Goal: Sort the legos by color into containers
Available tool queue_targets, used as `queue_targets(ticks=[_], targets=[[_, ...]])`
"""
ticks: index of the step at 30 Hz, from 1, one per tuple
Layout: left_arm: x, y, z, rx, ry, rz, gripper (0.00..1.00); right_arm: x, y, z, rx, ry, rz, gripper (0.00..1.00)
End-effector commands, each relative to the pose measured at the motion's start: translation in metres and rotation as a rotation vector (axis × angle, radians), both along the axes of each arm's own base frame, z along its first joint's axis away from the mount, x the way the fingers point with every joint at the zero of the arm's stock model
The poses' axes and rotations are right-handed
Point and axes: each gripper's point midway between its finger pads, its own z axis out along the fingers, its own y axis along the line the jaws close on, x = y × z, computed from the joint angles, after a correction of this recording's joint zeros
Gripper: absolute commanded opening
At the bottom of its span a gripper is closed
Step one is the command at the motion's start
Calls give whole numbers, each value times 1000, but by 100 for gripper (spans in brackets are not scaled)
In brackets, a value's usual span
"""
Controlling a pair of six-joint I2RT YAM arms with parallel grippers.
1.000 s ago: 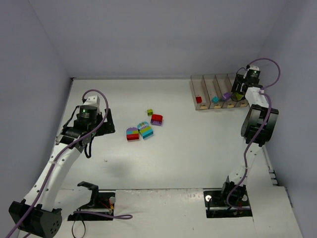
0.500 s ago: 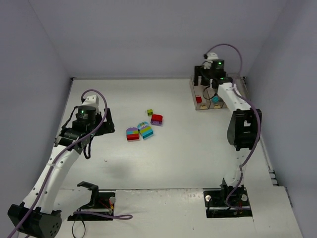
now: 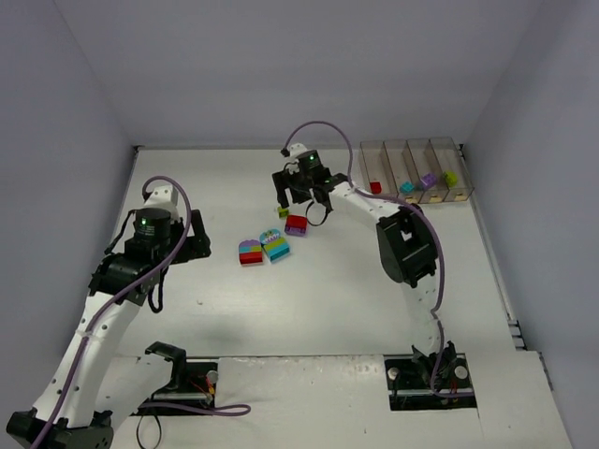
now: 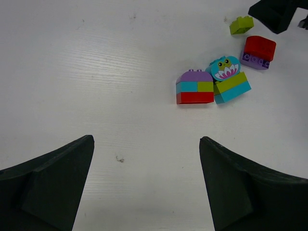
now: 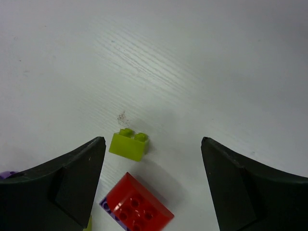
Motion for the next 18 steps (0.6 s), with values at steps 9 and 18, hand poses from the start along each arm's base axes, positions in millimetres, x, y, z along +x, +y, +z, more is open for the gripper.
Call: queue_targets(ticks=[9, 18], targets=[[-11, 7, 10, -6, -25, 27, 84, 4, 42, -12, 30, -32, -59, 72], [-13, 8, 13, -8, -29, 31, 84, 0, 46, -18, 2, -46, -48, 28]])
